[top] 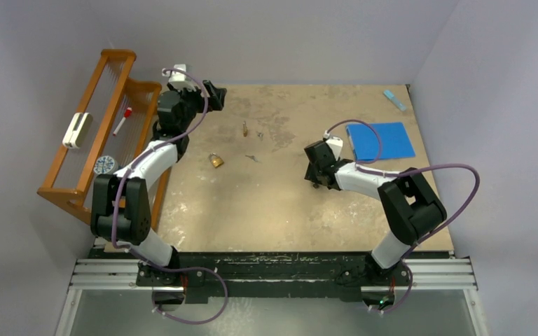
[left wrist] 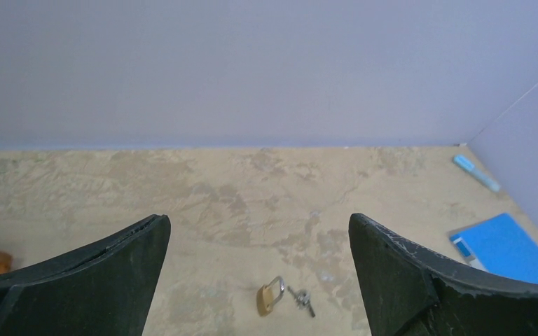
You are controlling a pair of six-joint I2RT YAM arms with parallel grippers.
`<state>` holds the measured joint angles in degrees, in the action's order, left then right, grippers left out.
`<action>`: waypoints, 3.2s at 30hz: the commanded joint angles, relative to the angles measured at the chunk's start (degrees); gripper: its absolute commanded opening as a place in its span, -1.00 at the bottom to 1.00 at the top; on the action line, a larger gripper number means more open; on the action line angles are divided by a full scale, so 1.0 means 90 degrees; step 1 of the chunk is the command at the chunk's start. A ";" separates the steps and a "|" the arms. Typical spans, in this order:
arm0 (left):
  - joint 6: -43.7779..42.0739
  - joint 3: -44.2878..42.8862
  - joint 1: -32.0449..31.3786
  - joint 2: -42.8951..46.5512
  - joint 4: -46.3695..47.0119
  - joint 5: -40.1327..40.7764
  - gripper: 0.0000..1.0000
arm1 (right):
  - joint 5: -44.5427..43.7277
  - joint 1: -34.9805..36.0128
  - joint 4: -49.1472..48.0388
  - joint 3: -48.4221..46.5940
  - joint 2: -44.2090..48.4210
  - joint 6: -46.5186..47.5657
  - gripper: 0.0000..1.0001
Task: Lock with the key
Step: Pick up the lock from the center of the board, then lock the lock.
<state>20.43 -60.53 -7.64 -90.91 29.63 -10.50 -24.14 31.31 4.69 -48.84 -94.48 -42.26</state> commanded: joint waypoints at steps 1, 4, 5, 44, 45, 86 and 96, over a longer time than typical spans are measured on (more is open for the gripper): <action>0.0536 -0.0246 -0.0174 -0.0279 0.1013 -0.0095 0.98 | 0.0898 0.0007 -0.0270 0.0144 -0.0097 0.0285 -1.00; 0.0172 -0.0194 -0.0469 -0.0361 0.1338 0.0212 0.98 | 0.1022 0.0007 -0.0490 0.0236 0.0055 0.0523 -1.00; 0.0083 -0.0132 -0.0567 -0.0371 0.1521 0.0286 0.98 | 0.1051 0.0007 -0.0500 0.0260 0.0106 0.0591 -1.00; -0.4528 -0.0089 -0.0655 0.1644 -0.1906 -0.4530 0.98 | 1.1500 -0.1023 -0.5228 -0.0681 0.1258 0.2330 -1.00; -0.4341 -0.0146 -0.0617 0.1637 -0.1915 -0.4666 0.98 | 1.1335 -0.1026 -0.5023 -0.0738 0.1255 0.2510 -1.00; -1.1894 -0.0388 -0.1373 0.1390 -0.6780 -0.6007 0.91 | 1.1859 -0.0774 -0.2273 -0.2011 0.0470 0.3155 -1.00; -0.9273 -0.0349 -0.1358 0.1336 -0.4617 -0.5628 0.90 | 1.1763 -0.0467 -0.1983 -0.2056 0.0286 0.3366 -1.00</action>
<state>-75.37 -61.63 -20.03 -78.59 -23.68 -60.77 81.17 25.28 -14.00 -64.95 -92.29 -12.82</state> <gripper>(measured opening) 0.954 0.497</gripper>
